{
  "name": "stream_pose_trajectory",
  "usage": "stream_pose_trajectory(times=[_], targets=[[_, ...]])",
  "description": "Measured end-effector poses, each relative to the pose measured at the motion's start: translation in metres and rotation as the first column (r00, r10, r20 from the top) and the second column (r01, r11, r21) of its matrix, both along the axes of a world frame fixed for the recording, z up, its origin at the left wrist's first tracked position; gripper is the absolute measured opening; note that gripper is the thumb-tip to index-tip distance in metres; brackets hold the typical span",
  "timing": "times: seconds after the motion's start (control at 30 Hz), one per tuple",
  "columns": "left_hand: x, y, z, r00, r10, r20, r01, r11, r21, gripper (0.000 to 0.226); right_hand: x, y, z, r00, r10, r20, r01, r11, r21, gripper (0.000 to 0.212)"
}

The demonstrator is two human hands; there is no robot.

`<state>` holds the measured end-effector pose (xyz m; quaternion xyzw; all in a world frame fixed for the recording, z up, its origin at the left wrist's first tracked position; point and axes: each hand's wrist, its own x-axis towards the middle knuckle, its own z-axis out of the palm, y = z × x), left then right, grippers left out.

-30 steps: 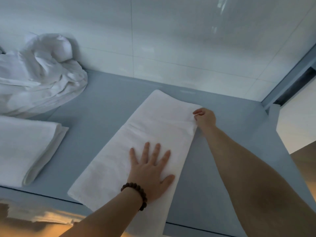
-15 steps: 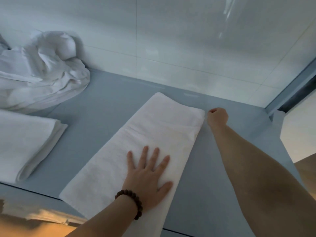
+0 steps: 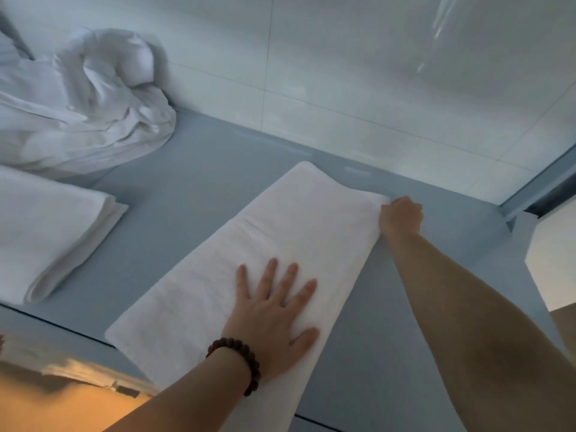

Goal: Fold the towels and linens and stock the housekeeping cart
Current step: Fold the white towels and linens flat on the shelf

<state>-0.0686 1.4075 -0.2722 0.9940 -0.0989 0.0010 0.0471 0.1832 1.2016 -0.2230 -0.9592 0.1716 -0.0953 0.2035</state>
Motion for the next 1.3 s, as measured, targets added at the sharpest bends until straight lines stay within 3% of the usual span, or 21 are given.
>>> stream_pose_trajectory(times=[0.07, 0.13, 0.2, 0.23, 0.27, 0.4, 0.43, 0.47, 0.53, 0.63, 0.67, 0.77, 0.83, 0.9, 0.97, 1.0, 1.07, 1.13, 1.17, 1.23, 1.3], targets=[[-0.001, 0.0, 0.001, 1.0, -0.006, -0.012, 0.006, 1.0, 0.003, 0.074, -0.025, 0.023, 0.002, 0.965, 0.133, 0.227, -0.095, 0.981, -0.171, 0.041], [-0.001, 0.001, 0.002, 1.0, -0.002, -0.015, 0.002, 1.0, 0.007, 0.074, -0.057, 0.051, -0.005, 0.781, 0.556, 0.285, -0.482, 0.826, -0.29, 0.047], [-0.001, 0.002, 0.003, 1.0, -0.01, -0.02, 0.011, 1.0, 0.019, 0.075, -0.086, 0.067, -0.021, 0.553, 0.833, 0.001, -0.788, 0.524, -0.324, 0.05], [-0.002, 0.002, 0.004, 1.0, -0.016, -0.022, 0.017, 1.0, 0.024, 0.075, -0.092, 0.065, -0.029, 0.502, 0.848, -0.172, -0.844, 0.436, -0.314, 0.051], [-0.002, 0.002, 0.004, 1.0, -0.02, -0.024, 0.02, 0.999, 0.027, 0.075, -0.089, 0.055, -0.034, 0.505, 0.818, -0.277, -0.852, 0.421, -0.31, 0.051], [-0.002, 0.002, 0.003, 0.999, -0.028, -0.033, 0.029, 0.999, 0.023, 0.075, -0.038, -0.001, -0.021, 0.772, 0.469, -0.43, -0.614, 0.725, -0.311, 0.057], [-0.002, 0.002, 0.004, 0.999, -0.032, -0.037, 0.033, 0.999, 0.019, 0.075, -0.028, -0.005, -0.015, 0.807, 0.39, -0.444, -0.556, 0.755, -0.347, 0.058], [-0.001, 0.003, 0.004, 0.998, -0.039, -0.039, 0.039, 0.999, 0.016, 0.075, -0.023, -0.003, -0.012, 0.826, 0.367, -0.428, -0.538, 0.738, -0.408, 0.058], [0.0, 0.005, 0.003, 0.996, -0.071, -0.048, 0.071, 0.997, 0.012, 0.075, -0.031, 0.021, -0.012, 0.781, 0.511, -0.359, -0.624, 0.635, -0.455, 0.057], [0.006, 0.019, 0.003, 0.983, -0.173, -0.063, 0.175, 0.984, 0.022, 0.075, -0.063, 0.053, -0.023, 0.547, 0.755, -0.362, -0.833, 0.449, -0.322, 0.055], [0.009, 0.028, 0.004, 0.972, -0.223, -0.078, 0.226, 0.974, 0.032, 0.074, -0.073, 0.056, -0.026, 0.534, 0.758, -0.375, -0.844, 0.457, -0.279, 0.055], [0.015, 0.057, 0.009, 0.938, -0.329, -0.106, 0.337, 0.94, 0.059, 0.066, -0.101, 0.054, -0.03, 0.669, 0.63, -0.394, -0.738, 0.629, -0.246, 0.058], [0.017, 0.073, 0.008, 0.974, -0.213, -0.076, 0.218, 0.974, 0.066, 0.065, -0.123, 0.059, -0.031, 0.755, 0.515, -0.406, -0.639, 0.717, -0.28, 0.061], [0.018, 0.089, 0.007, 0.996, 0.086, -0.033, -0.085, 0.996, 0.038, 0.072, -0.143, 0.07, -0.024, 0.833, 0.419, -0.361, -0.542, 0.748, -0.383, 0.063], [0.021, 0.1, 0.009, 0.938, 0.342, -0.052, -0.342, 0.94, 0.007, 0.08, -0.151, 0.086, -0.013, 0.868, 0.446, -0.217, -0.494, 0.741, -0.455, 0.057], [0.022, 0.102, 0.009, 0.915, 0.397, -0.071, -0.398, 0.917, 0.006, 0.082, -0.152, 0.097, -0.01, 0.833, 0.534, -0.146, -0.541, 0.729, -0.42, 0.054], [0.023, 0.103, 0.006, 0.903, 0.423, -0.08, -0.424, 0.906, 0.004, 0.084, -0.152, 0.127, -0.012, 0.645, 0.757, -0.101, -0.749, 0.6, -0.281, 0.052], [0.024, 0.101, 0.002, 0.903, 0.425, -0.068, -0.426, 0.905, -0.007, 0.085, -0.151, 0.148, -0.024, 0.453, 0.871, -0.192, -0.884, 0.411, -0.222, 0.053], [0.024, 0.101, 0.0, 0.902, 0.426, -0.062, -0.428, 0.904, -0.014, 0.086, -0.143, 0.145, -0.029, 0.421, 0.867, -0.266, -0.899, 0.361, -0.248, 0.054], [0.024, 0.102, 0.0, 0.904, 0.425, -0.057, -0.426, 0.904, -0.02, 0.087, -0.111, 0.108, -0.032, 0.559, 0.757, -0.339, -0.825, 0.466, -0.32, 0.057], [0.024, 0.102, 0.0, 0.902, 0.428, -0.053, -0.429, 0.903, -0.016, 0.087, -0.078, 0.052, -0.024, 0.786, 0.486, -0.382, -0.607, 0.726, -0.323, 0.059]])
